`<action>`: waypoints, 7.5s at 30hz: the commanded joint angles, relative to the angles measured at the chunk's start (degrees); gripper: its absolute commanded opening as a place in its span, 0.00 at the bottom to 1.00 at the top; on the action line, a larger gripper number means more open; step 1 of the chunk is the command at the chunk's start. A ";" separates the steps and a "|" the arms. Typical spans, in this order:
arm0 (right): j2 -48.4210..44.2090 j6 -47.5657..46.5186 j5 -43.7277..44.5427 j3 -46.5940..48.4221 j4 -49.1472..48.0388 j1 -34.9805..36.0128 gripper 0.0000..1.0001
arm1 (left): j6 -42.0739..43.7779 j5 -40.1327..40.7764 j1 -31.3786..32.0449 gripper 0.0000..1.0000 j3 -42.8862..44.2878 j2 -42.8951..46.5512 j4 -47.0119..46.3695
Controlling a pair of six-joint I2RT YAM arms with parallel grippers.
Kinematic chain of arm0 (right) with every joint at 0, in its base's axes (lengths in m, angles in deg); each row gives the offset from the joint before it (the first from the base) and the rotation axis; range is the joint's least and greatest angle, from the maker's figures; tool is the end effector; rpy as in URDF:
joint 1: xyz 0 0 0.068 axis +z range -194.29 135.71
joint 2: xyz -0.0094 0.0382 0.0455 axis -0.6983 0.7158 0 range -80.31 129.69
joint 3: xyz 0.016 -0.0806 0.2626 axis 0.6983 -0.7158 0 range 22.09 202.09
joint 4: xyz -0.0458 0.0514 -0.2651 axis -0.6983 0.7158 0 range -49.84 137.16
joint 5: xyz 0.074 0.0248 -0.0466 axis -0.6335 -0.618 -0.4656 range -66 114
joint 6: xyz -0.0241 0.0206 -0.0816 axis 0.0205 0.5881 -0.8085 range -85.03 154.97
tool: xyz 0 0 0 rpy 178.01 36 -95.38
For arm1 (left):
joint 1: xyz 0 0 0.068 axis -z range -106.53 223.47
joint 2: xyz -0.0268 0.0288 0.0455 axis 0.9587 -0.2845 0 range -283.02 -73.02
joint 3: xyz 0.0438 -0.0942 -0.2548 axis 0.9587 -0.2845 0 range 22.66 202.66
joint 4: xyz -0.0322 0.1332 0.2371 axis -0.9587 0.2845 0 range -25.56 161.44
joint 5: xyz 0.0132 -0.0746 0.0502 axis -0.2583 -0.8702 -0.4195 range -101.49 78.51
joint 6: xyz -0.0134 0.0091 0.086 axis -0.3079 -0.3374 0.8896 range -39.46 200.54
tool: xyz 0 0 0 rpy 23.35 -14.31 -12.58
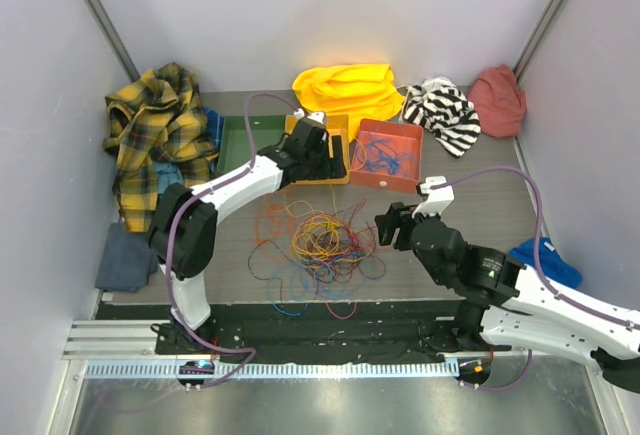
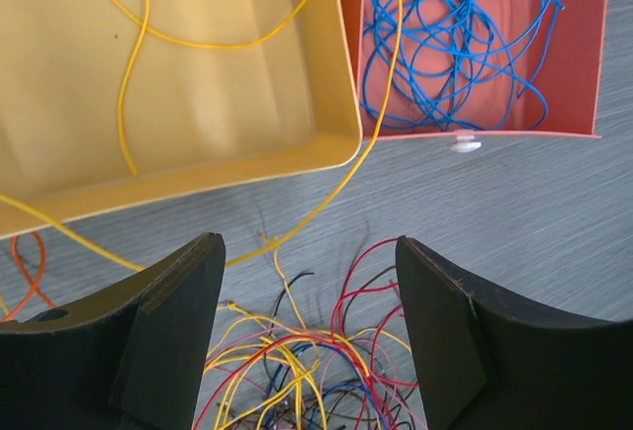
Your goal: Untangle the cables
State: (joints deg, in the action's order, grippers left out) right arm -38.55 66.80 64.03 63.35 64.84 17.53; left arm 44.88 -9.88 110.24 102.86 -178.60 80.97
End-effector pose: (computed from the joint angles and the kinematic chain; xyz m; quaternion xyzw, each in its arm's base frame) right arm 0.1388 0.1533 0.2918 -0.0280 0.8137 0.1695 0.5553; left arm 0.3724 -0.2756 0.2124 0.0031 0.9132 -0.2304 0.3362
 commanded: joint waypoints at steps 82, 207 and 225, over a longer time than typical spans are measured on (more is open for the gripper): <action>-3.00 -0.63 7.34 -0.82 1.77 0.23 0.66 | 2.79 -3.54 -10.05 0.00 20.16 -11.40 2.36; 34.52 -13.73 -16.85 9.10 -30.66 2.69 0.70 | 8.41 12.02 9.54 0.00 5.58 43.88 12.29; 31.19 -28.22 -2.24 41.26 -13.27 0.41 0.01 | 3.59 15.10 9.54 0.44 -12.08 57.59 10.53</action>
State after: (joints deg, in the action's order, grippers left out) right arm -6.90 45.12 58.65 93.53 47.99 17.86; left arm 51.05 4.24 119.53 95.17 -123.45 93.76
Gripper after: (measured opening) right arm 0.032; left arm 0.278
